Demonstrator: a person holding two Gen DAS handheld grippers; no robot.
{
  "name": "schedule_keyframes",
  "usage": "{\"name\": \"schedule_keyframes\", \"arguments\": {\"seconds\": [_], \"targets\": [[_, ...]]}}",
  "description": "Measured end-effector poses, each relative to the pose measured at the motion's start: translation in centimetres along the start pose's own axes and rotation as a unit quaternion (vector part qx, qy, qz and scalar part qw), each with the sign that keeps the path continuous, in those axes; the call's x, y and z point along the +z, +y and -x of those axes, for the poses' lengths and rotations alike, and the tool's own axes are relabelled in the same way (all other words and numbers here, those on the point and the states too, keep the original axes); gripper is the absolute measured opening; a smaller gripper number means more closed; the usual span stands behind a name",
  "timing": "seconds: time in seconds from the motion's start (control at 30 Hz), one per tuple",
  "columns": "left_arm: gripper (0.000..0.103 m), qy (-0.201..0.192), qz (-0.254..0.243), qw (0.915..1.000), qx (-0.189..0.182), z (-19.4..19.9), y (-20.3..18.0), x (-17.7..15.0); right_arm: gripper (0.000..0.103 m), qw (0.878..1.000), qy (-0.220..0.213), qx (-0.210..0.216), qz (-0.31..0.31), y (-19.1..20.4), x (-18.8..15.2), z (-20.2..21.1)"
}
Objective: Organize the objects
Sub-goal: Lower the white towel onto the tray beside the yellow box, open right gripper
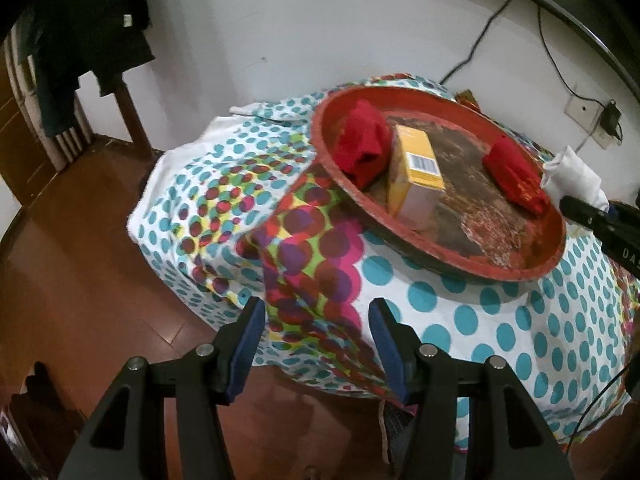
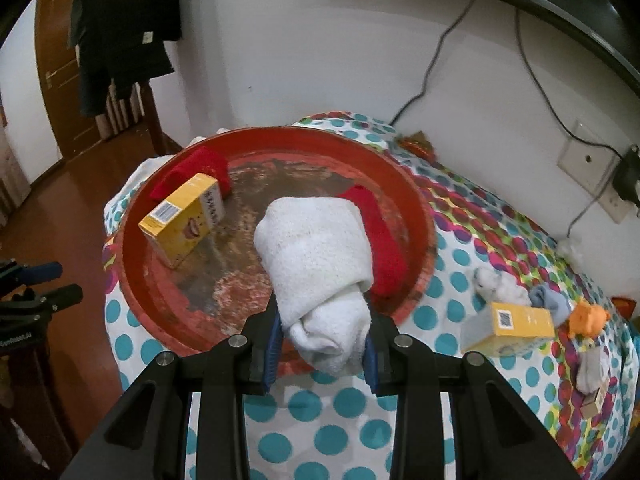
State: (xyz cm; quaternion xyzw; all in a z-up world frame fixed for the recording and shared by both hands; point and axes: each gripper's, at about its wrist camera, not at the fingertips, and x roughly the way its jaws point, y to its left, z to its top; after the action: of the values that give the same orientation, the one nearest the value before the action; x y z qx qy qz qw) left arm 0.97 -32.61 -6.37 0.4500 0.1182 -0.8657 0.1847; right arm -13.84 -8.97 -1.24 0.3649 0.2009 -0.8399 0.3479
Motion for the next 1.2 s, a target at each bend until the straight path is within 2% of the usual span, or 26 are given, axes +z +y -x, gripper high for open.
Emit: {"name": "schedule_keyframes", "arguments": {"seconds": [0.27, 0.47, 0.83, 1.2], "targets": [[0.055, 0.002, 0.033, 0.9994, 0.008, -0.1, 2.1, 0.2, 0.031, 1.000, 0.015, 0.015, 0.008, 2.1, 1.1, -1.7], [0.055, -0.006, 0.038, 0.9980, 0.050, -0.1, 2.8, 0.2, 0.031, 0.999, 0.029, 0.030, 0.008, 3.6, 1.4, -3.5], [0.055, 0.004, 0.059, 0.9975, 0.037, -0.6, 3.9, 0.1, 0.031, 0.998, 0.046, 0.050, 0.008, 6.4, 2.8, -6.2], [0.055, 0.015, 0.058, 0.9976, 0.036, -1.3, 3.6, -0.1, 0.031, 0.997, 0.054, 0.060, 0.000, 8.1, 4.1, -8.4]]}}
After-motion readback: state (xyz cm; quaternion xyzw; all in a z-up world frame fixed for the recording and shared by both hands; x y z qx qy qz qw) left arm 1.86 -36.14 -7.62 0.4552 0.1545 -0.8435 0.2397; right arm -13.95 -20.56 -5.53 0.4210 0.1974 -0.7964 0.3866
